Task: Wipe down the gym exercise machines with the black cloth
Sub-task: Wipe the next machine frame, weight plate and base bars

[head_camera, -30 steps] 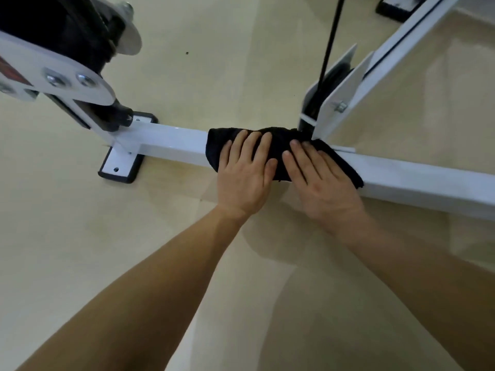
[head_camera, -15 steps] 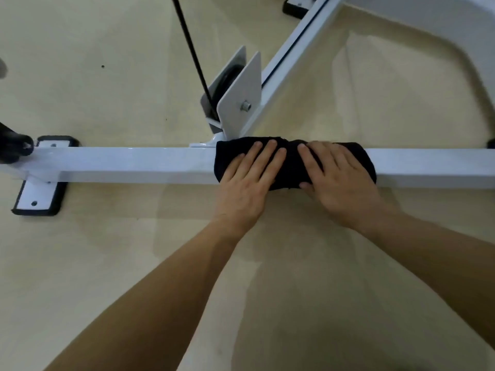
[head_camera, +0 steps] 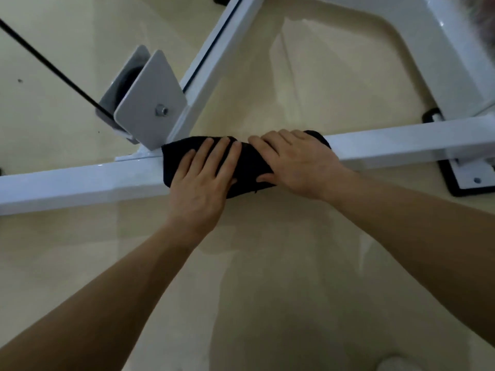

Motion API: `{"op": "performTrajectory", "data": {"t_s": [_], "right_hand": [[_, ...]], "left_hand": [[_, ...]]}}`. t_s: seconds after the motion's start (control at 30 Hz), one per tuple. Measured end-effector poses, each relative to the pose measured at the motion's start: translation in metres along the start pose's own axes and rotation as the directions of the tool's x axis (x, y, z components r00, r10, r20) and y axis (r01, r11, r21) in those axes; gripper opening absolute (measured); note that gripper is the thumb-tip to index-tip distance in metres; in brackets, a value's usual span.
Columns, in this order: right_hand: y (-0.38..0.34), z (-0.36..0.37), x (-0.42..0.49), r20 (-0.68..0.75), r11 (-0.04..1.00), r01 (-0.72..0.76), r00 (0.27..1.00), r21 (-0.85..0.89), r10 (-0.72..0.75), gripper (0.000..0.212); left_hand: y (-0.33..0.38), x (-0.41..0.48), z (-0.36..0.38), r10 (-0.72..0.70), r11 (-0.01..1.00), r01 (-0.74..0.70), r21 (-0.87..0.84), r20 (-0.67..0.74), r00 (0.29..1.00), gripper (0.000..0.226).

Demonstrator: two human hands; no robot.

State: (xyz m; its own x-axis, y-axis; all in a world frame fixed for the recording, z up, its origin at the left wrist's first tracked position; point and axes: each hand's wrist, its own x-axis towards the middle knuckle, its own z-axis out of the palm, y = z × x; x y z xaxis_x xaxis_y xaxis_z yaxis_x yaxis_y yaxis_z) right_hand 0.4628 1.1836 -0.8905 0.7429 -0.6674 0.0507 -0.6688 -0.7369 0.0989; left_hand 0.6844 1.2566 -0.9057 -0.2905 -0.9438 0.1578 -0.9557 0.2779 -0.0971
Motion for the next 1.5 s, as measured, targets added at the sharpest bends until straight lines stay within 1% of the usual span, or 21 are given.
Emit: {"op": "performTrajectory", "data": {"t_s": [0.13, 0.23, 0.3, 0.37, 0.43, 0.5, 0.63, 0.73, 0.83, 0.93, 1.07, 1.23, 1.33, 1.5], "right_hand": [[0.053, -0.004, -0.048, 0.088, 0.996, -0.087, 0.992, 0.018, 0.085, 0.074], [0.084, -0.009, -0.078, 0.164, 0.982, -0.190, 0.969, 0.013, 0.185, 0.076], [0.092, -0.010, -0.086, 0.182, 0.973, -0.230, 0.957, -0.006, 0.228, 0.078], [0.087, -0.009, -0.084, 0.189, 0.970, -0.242, 0.951, -0.033, 0.244, 0.077], [0.074, -0.007, -0.075, 0.188, 0.967, -0.246, 0.949, -0.062, 0.253, 0.077], [0.055, -0.006, -0.060, 0.174, 0.973, -0.223, 0.957, -0.063, 0.231, 0.076], [0.008, -0.005, -0.021, 0.085, 0.987, -0.159, 0.983, -0.033, 0.161, 0.075], [-0.030, -0.002, 0.013, 0.029, 0.994, -0.108, 0.994, -0.013, 0.108, 0.077], [-0.050, 0.000, 0.031, 0.013, 0.996, -0.083, 0.996, -0.018, 0.083, 0.079], [-0.046, 0.002, 0.032, -0.030, 0.997, -0.069, 0.997, -0.018, 0.069, 0.077], [-0.025, 0.003, 0.019, -0.046, 0.999, -0.032, 0.998, -0.004, 0.032, 0.074], [0.032, 0.005, -0.030, -0.049, 0.998, -0.062, 0.997, -0.012, 0.061, 0.073], [0.063, 0.003, -0.058, 0.028, 0.994, -0.106, 0.994, -0.008, 0.106, 0.074], [0.111, -0.005, -0.104, 0.140, 0.976, -0.213, 0.968, 0.032, 0.207, 0.072]], "left_hand": [[0.051, 0.043, -0.006, 0.131, 0.991, -0.130, -0.024, 0.012, 0.991, 0.060], [0.079, 0.080, -0.009, 0.241, 0.970, -0.238, -0.052, 0.066, 0.968, 0.072], [0.086, 0.094, -0.009, 0.284, 0.957, -0.276, -0.090, 0.090, 0.955, 0.079], [0.082, 0.093, -0.007, 0.307, 0.950, -0.301, -0.085, 0.067, 0.949, 0.079], [0.069, 0.082, -0.005, 0.317, 0.947, -0.314, -0.066, 0.031, 0.948, 0.075], [0.049, 0.067, -0.006, 0.313, 0.949, -0.312, -0.042, 0.016, 0.950, 0.071], [-0.001, 0.029, -0.003, 0.293, 0.956, -0.293, -0.018, -0.012, 0.956, 0.061], [-0.037, 0.006, 0.001, 0.276, 0.961, -0.274, 0.032, -0.052, 0.960, 0.057], [-0.052, -0.001, -0.001, 0.262, 0.964, -0.259, 0.055, -0.052, 0.964, 0.058], [-0.049, 0.000, -0.001, 0.232, 0.971, -0.229, 0.064, -0.039, 0.972, 0.060], [-0.029, 0.011, -0.004, 0.178, 0.983, -0.178, 0.040, 0.015, 0.984, 0.065], [0.021, 0.043, -0.013, 0.176, 0.984, -0.176, -0.012, 0.112, 0.978, 0.069], [0.053, 0.067, -0.016, 0.209, 0.978, -0.205, -0.039, 0.144, 0.967, 0.070], [0.108, 0.104, -0.016, 0.309, 0.949, -0.298, -0.100, 0.127, 0.943, 0.069]]}}
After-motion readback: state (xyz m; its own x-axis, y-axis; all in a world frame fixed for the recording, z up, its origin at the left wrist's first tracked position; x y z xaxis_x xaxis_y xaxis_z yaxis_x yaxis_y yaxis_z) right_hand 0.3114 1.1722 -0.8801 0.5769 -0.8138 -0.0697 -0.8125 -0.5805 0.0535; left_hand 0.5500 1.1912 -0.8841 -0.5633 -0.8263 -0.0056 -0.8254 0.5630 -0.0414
